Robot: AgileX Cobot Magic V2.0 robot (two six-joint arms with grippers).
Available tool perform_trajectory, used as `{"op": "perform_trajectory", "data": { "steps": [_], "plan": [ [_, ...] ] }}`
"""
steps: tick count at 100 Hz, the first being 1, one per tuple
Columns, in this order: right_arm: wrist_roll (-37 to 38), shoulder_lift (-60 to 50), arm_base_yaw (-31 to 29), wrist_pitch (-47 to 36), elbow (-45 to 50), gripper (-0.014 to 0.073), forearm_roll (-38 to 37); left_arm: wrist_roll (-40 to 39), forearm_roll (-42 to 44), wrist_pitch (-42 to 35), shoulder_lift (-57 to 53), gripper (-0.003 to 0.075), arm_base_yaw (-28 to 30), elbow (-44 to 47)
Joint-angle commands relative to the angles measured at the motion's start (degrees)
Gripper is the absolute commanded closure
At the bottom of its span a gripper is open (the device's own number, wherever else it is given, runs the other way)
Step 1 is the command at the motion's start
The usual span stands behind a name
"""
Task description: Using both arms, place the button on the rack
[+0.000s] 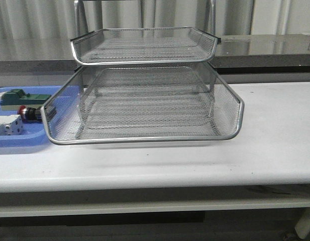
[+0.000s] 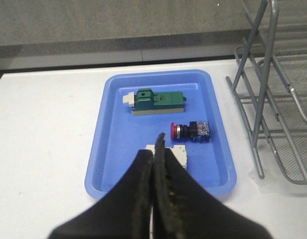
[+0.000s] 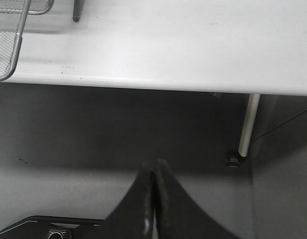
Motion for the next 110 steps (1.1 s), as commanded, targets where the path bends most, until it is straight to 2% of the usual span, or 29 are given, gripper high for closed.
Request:
{"op": "perform_trajectory", "data": {
  "steps": [1,23,32,48,58,65,75,82,87,110],
  "plan": [
    [0.0,0.17,-0.29,-2.82,-1.79,0.066,-0.77,-0.4,0.32,0.44,7.12,0.0741,0.05,-7.65],
    [0.0,0.17,-0.29,-2.82,-1.79,0.066,-0.77,4.45,0.32,12.08,24.77,0.0741,0.05,-24.55],
    [0.0,0.17,-0.29,-2.82,-1.79,0.066,-0.77,4.9,0.32,15.31,30.84,0.074,0.05,-30.02],
    [0.0,0.17,-0.29,-2.82,-1.79,0.066,-0.77,11.03,0.21,19.66,38.12,0.0724,0.05,-38.42],
    [0.0,0.17,-0.29,-2.82,-1.79,0.066,-0.77,16.61,-0.55,22.55,40.14,0.0603,0.05,-41.59],
    [0.0,0.17,-0.29,-2.82,-1.79,0.066,-0.77,17.64,-0.55,23.19,40.69,0.0445,0.05,-42.36],
    [0.0,0.17,-0.29,-2.76,-1.79,0.066,-0.77,17.64,-0.55,23.24,40.67,0.0159,0.05,-42.45],
    [0.0,0.17,-0.29,-2.76,-1.79,0.066,-0.77,17.64,0.35,23.39,40.67,0.0031,0.05,-42.45],
    [0.0,0.17,-0.29,-2.76,-1.79,0.066,-0.77,17.64,1.12,23.39,40.67,0.0001,0.05,-42.45],
    [0.0,0.17,-0.29,-2.76,-1.79,0.066,-0.77,17.64,-2.42,23.14,40.67,0.0051,0.05,-42.45]
  ]
}}
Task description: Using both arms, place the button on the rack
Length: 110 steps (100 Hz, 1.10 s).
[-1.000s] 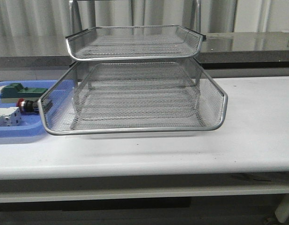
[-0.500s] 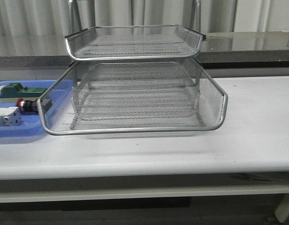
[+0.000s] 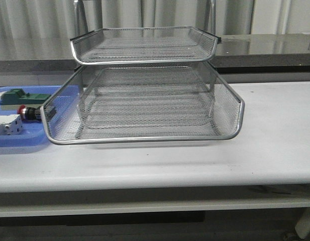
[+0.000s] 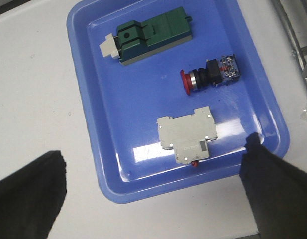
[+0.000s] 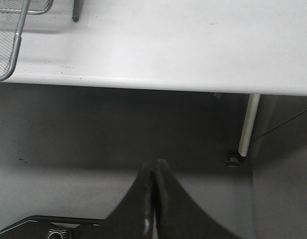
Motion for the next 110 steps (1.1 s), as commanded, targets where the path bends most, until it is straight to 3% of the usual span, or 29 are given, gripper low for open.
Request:
{"op": "perform_trajectory", "data": {
  "steps": [1,18,47,77,110],
  "plan": [
    [0.0,0.17,-0.29,-2.8,-1.79,0.066,-0.77,-0.06,-2.34,-2.93,-2.26,0.0052,0.05,-1.98],
    [0.0,0.17,-0.29,-2.8,-1.79,0.066,-0.77,1.3,-6.08,-7.08,-1.32,0.0085,0.05,-1.98],
    [0.0,0.17,-0.29,-2.8,-1.79,0.066,-0.77,21.67,-15.7,-5.08,8.81,0.0085,0.05,-10.0],
    [0.0,0.17,-0.29,-2.8,-1.79,0.066,-0.77,31.4,-15.84,1.66,20.88,0.0085,-0.71,-21.2],
    [0.0,0.17,-0.29,-2.8,-1.79,0.066,-0.77,39.75,-14.78,2.0,28.93,0.0085,-2.92,-24.07]
  ]
}}
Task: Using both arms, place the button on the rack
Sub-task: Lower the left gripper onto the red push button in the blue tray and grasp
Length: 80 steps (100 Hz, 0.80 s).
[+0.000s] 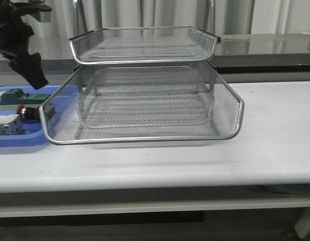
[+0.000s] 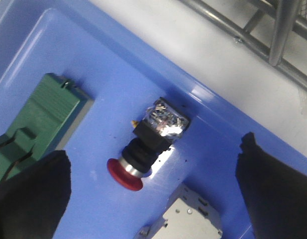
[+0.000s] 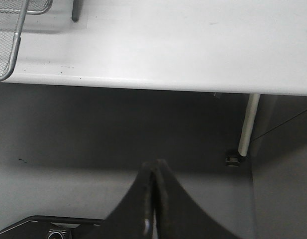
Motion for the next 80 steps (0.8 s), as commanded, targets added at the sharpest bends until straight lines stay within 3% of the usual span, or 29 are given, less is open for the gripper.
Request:
{"op": "perform_trajectory", "data": {
  "steps": [1,20,80],
  "plan": [
    [0.0,0.17,-0.29,-2.8,-1.79,0.066,-0.77,1.57,-0.6,-1.64,-2.07,0.0085,-0.4,-2.13],
    [0.0,0.17,-0.29,-2.8,-1.79,0.066,-0.77,2.19,4.71,-1.89,0.52,0.0085,-0.4,-2.13],
    [0.0,0.17,-0.29,-2.8,-1.79,0.066,-0.77,5.09,4.51,-9.56,5.38,0.0085,-0.29,-2.13]
  ]
}}
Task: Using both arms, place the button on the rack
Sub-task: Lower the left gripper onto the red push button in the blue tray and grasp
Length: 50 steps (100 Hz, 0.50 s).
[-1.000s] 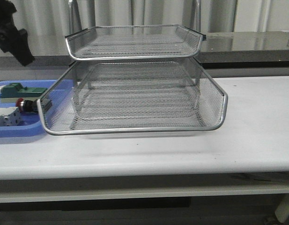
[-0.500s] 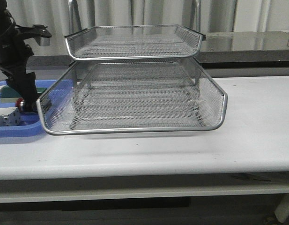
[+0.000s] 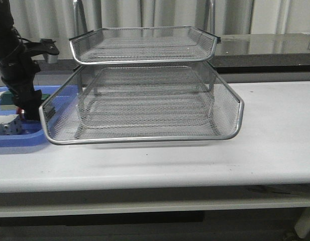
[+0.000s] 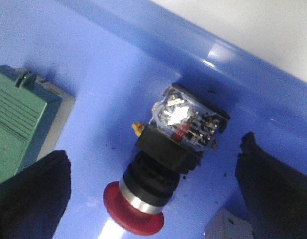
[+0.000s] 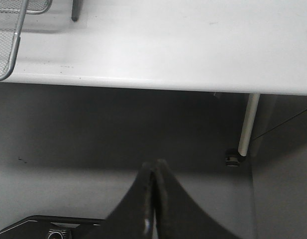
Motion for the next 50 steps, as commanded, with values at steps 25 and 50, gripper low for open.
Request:
{"op": "perform_trajectory", "data": {
  "steps": [25,50],
  "plan": [
    [0.0,0.17,-0.29,-2.89,-1.79,0.066,-0.77,0.11,-1.17,-5.38,-1.64,0.0085,-0.05,-1.79],
    [0.0,0.17,-0.29,-2.89,-1.79,0.066,-0.77,0.11,-1.85,-6.51,-0.21,0.0085,-0.05,-1.79]
  ]
}}
